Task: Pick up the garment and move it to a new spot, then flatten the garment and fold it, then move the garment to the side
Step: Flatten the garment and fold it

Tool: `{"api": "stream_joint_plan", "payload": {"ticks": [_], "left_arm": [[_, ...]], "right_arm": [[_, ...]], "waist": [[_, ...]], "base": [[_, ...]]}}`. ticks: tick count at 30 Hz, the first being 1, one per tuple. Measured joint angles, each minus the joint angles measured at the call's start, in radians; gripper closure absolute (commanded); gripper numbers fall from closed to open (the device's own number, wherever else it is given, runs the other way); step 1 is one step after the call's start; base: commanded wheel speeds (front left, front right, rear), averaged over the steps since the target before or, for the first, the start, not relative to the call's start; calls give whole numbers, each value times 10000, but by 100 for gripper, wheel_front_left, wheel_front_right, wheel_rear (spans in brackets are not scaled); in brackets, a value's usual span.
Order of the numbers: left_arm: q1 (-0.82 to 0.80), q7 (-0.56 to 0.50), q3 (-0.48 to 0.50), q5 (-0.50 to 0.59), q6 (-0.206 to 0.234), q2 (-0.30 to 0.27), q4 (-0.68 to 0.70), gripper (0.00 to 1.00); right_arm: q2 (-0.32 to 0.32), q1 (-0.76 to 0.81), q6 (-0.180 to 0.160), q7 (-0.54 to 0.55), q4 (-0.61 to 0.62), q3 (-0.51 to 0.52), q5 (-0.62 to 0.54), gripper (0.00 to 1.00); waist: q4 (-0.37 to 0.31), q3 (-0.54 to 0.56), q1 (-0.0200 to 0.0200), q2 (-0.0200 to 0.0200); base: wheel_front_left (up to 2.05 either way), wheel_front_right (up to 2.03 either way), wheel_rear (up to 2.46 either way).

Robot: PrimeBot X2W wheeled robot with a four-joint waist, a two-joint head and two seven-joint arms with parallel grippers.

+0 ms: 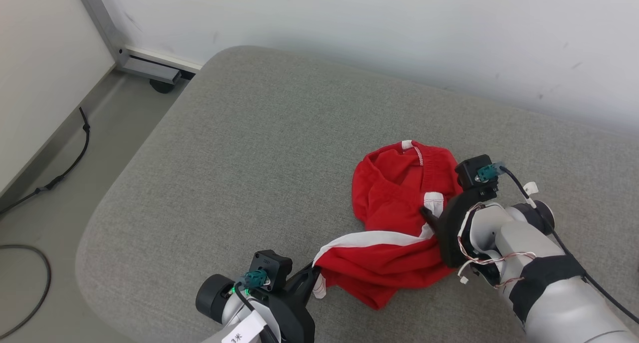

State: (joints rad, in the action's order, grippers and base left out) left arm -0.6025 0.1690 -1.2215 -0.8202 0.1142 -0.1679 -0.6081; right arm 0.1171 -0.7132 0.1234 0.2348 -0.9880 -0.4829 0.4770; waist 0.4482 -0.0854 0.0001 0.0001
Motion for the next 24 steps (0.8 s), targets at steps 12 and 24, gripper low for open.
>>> {"api": "stream_joint_plan", "payload": {"ticks": [12, 24], "left_arm": [[23, 90, 178, -50, 4, -245, -163, 100], [8, 403, 782, -84, -4, -1114, -161, 100]], "right_arm": [[-130, -383, 0, -821, 134, 320, 1223, 100], [784, -192, 151, -2717, 1421, 1168, 2416, 100]], "waist": [[-199, -6, 0, 0], [-1084, 233, 0, 0]], "base": [[0, 0, 0], [0, 0, 0]]}}
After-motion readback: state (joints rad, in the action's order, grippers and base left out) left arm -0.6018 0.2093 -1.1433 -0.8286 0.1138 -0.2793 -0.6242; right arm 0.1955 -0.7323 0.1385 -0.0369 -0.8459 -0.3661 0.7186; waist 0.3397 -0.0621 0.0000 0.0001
